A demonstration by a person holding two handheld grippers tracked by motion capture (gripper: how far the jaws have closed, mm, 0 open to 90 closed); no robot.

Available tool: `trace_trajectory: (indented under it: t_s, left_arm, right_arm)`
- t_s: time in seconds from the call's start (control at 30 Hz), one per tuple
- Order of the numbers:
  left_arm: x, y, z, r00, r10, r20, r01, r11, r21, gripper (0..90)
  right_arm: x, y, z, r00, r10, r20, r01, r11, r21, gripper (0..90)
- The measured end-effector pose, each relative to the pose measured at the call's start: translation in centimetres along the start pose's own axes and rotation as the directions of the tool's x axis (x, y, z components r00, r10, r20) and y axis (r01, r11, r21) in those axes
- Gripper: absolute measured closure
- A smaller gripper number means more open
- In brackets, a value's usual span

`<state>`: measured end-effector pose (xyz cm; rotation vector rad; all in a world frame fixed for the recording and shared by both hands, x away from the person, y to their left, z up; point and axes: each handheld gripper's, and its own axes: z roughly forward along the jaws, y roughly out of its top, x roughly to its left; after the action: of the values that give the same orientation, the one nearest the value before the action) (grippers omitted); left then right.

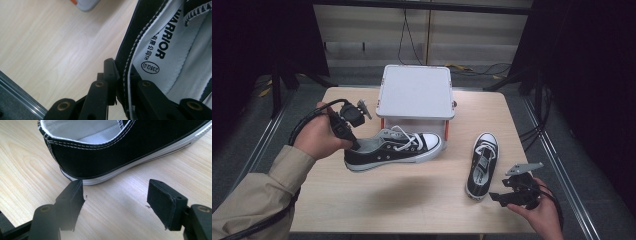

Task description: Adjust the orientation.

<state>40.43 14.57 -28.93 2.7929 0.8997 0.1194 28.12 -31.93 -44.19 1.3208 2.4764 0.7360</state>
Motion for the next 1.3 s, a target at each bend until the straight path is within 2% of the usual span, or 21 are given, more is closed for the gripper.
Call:
trace_trajectory:
  t_s: [0.3,0.53,0.63,0.8,1.0,1.1,1.13,1.27,1.3]
  left_arm:
    - [0.2,2.3,-1.7,0.9995,0.024,0.023,-0.023,0.9993,-0.030,84.0]
    - [0.2,3.7,-2.9,0.9995,0.027,0.013,-0.027,0.9990,-0.036,83.9]
    - [0.3,4.5,-3.8,0.9996,0.028,-0.009,-0.028,0.9977,-0.062,83.8]
    - [0.9,5.3,-4.4,0.9999,0.004,-0.014,-0.005,0.9959,-0.090,83.7]
    - [1.7,6.4,-4.1,0.9991,-0.037,-0.021,0.034,0.9942,-0.102,83.5]
    - [2.4,7.1,-3.8,0.9974,-0.060,-0.040,0.056,0.9930,-0.104,83.4]
    - [2.9,7.5,-3.5,0.9960,-0.080,-0.039,0.076,0.9917,-0.104,83.4]
    - [3.4,8.1,-3.3,0.9938,-0.098,-0.054,0.091,0.9896,-0.111,83.2]
    - [3.7,8.5,-3.1,0.9907,-0.115,-0.073,0.106,0.9874,-0.118,83.1]
  right_arm:
    - [-0.2,-0.1,0.0,1.0000,0.003,-0.006,-0.003,1.000,-0.006,29.4]
    - [-0.2,-0.1,-0.1,1.0000,0.001,-0.005,-0.002,1.000,-0.008,29.4]
    - [-0.2,0.0,-0.2,1.0000,-0.001,-0.006,0.001,1.000,-0.014,29.4]
    - [-0.2,0.0,-0.2,1.0000,0.001,-0.007,-0.001,1.000,-0.013,29.4]
    - [-0.2,0.0,-0.2,1.0000,-0.001,-0.005,0.001,1.000,-0.013,29.4]
    - [-0.2,0.0,-0.2,1.0000,-0.004,-0.008,0.003,1.000,-0.014,29.4]
    - [-0.2,0.0,-0.2,1.0000,-0.001,-0.006,0.001,1.000,-0.014,29.4]
    - [-0.4,-0.1,-0.2,1.0000,0.004,-0.006,-0.004,1.000,-0.013,29.4]
    - [-0.4,-0.1,-0.2,0.9999,0.005,-0.010,-0.006,1.000,-0.014,29.4]
